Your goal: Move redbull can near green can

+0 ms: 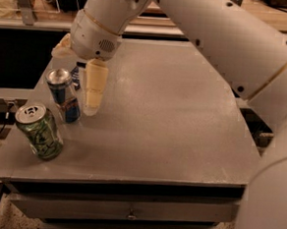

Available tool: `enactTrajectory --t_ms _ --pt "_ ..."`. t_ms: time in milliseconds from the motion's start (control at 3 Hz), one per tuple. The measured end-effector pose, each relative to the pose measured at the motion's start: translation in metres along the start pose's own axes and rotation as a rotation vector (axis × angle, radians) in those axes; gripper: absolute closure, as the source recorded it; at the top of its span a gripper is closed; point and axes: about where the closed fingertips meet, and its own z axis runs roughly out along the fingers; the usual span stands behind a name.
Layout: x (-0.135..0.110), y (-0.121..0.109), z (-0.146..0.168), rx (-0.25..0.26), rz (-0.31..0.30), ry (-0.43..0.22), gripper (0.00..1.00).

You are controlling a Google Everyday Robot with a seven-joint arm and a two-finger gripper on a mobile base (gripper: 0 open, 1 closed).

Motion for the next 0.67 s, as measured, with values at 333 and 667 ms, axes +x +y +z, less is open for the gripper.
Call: enactTrajectory --t_ms 333,667 --pt "0.0006 0.0257 -0.0313 0.081 0.025 0.017 0.0" --pt "0.0005 0.0257 -0.0313 0.082 0.025 0.017 0.0"
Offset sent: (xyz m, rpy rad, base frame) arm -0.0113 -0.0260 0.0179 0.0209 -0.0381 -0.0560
